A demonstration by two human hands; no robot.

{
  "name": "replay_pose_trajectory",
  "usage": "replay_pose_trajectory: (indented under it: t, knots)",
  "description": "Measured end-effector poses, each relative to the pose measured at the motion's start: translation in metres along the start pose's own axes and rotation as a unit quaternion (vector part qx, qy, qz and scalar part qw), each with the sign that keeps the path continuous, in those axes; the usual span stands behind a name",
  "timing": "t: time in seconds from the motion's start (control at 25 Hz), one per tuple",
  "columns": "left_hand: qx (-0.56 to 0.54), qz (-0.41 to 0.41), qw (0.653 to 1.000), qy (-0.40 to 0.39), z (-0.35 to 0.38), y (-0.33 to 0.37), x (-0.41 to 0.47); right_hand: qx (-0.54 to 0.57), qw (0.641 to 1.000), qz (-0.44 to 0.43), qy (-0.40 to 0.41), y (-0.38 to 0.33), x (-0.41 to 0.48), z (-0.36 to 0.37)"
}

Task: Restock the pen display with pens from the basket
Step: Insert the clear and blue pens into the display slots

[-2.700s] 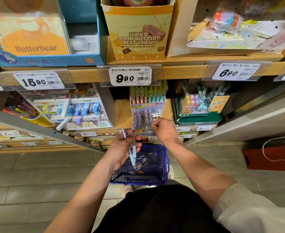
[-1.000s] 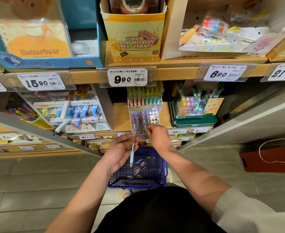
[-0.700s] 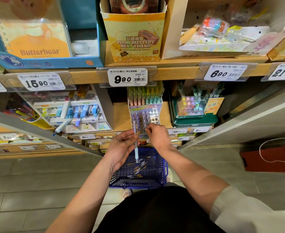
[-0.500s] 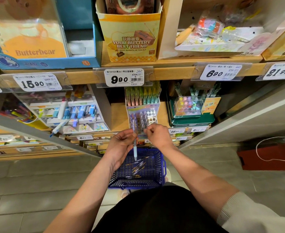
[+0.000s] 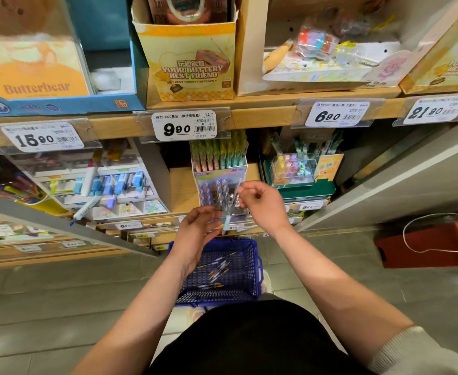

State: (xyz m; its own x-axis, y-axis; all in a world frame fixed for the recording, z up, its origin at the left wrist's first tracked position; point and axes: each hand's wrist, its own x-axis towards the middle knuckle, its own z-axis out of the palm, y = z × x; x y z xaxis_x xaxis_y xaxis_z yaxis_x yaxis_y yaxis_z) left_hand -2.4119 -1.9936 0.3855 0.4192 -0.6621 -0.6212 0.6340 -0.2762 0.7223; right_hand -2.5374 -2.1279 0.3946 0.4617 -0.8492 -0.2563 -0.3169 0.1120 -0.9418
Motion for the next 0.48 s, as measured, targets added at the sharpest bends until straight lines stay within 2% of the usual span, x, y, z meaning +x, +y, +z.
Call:
replay_pose_trajectory:
  t: [0.16,0.28,0.48]
  knots:
    - [-0.026,0.004,1.0,-0.009,-0.01,0.002,-0.002,-0.062,0.992,-0.056,0.094,0.014,0.002,-0.005]
    - [-0.03,0.012,0.999,-0.011,-0.016,0.005,-0.004,-0.102,0.985,-0.096,0.097,0.025,0.004,0.004]
    - [-0.044,0.018,0.999,-0.009,-0.022,0.007,-0.009,-0.161,0.979,-0.102,0.078,0.043,0.007,0.018]
